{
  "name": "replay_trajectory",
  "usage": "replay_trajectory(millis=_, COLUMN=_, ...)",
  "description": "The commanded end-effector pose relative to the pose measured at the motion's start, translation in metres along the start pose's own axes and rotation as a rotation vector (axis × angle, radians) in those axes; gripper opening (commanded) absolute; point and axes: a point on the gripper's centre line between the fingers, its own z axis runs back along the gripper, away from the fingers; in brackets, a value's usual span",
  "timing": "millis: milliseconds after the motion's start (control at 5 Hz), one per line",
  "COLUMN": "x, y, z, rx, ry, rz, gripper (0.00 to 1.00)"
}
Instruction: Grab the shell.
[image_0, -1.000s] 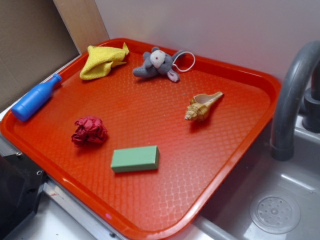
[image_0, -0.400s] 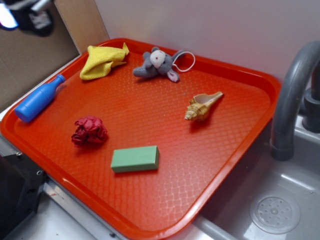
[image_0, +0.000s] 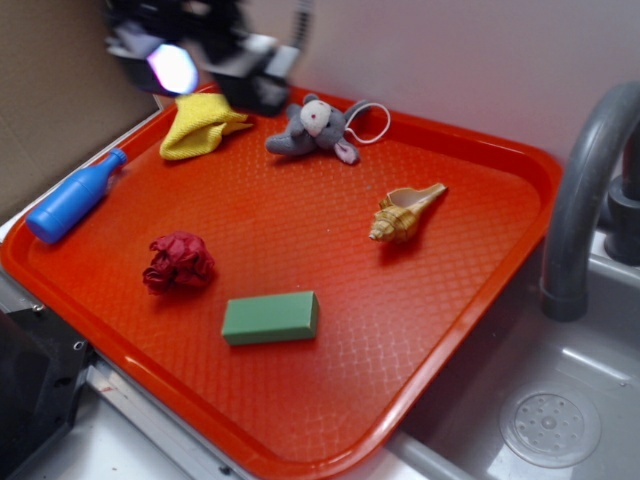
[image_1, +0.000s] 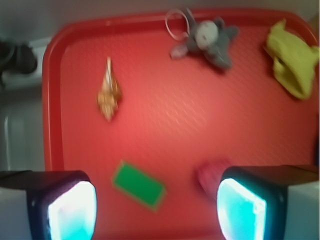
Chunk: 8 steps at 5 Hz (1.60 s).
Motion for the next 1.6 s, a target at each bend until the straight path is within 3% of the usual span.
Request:
replay_trajectory(millis=0, x=0.048, y=-0.037, z=-0.045, rx=-0.015, ry=-0.07, rz=0.072, gripper=1.0)
replay_trajectory(millis=200, x=0.057, y=-0.045, z=-0.073, rx=-0.053, ry=-0.047, rz=0.084, gripper=1.0)
replay_trajectory(millis=600, x=0.058, y=-0.058, z=-0.126, rx=-0.062, ry=0.027, rz=0.088, gripper=1.0)
replay_trajectory(millis=800, x=0.056, y=-0.052, z=-0.127, rx=-0.066, ry=0.008, rz=0.057, gripper=0.0)
replay_trajectory(millis=1000, x=0.047, y=-0.042, z=-0.11, rx=-0.074, ry=0.01, rz=0.0, gripper=0.0)
replay_trajectory(millis=1400, x=0.033, y=0.03, z=-0.006, rx=0.028, ry=-0.026, rz=-0.107, gripper=0.0)
